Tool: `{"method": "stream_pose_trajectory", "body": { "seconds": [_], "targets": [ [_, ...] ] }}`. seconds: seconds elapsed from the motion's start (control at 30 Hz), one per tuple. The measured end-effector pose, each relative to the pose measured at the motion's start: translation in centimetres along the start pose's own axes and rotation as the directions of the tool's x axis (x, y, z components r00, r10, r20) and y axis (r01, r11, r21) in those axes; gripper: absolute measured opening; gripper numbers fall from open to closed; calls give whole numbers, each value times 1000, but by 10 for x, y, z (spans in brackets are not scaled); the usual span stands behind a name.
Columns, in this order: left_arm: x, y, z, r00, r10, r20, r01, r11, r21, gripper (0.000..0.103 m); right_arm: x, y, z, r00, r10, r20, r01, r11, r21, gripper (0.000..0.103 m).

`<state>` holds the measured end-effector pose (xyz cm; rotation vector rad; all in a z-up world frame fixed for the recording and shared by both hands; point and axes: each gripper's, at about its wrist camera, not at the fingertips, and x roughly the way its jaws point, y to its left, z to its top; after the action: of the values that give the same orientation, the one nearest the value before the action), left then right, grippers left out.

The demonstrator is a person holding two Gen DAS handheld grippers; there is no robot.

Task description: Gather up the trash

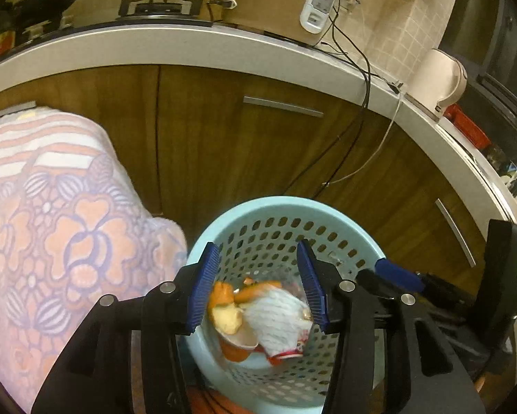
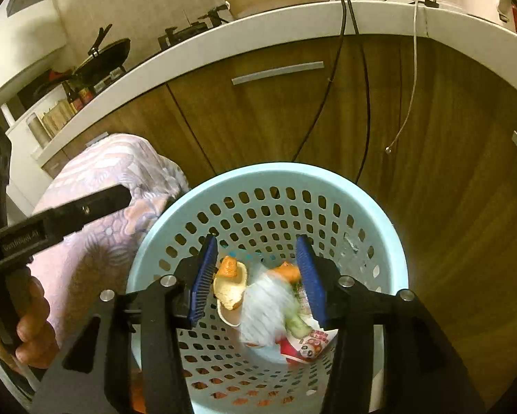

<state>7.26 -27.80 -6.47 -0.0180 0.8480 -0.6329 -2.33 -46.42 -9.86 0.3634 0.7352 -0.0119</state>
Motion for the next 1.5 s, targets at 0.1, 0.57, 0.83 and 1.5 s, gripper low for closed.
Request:
{"method": "stream_pose_trajectory", "body": {
  "seconds": [0.1, 0.57, 0.83, 1.5],
  "targets": [
    [-15, -3, -2, 999, 10, 39, -10, 1000, 14, 52, -16, 10, 3, 999, -12, 41, 13, 1000, -13, 44],
    [-141, -28, -8, 898, 176, 403, -212, 976, 46, 79, -100, 84, 22, 953, -60, 296, 96, 989, -110, 47],
    [-162, -36, -13, 867, 188, 462, -229, 973, 33, 83, -113, 103, 21, 938, -77, 339, 122, 986, -114, 51],
    [-169, -14, -22, 862, 198, 467, -219, 976, -8, 86, -106, 112, 20, 934, -102, 342, 146, 984, -104, 53]
  ]
}}
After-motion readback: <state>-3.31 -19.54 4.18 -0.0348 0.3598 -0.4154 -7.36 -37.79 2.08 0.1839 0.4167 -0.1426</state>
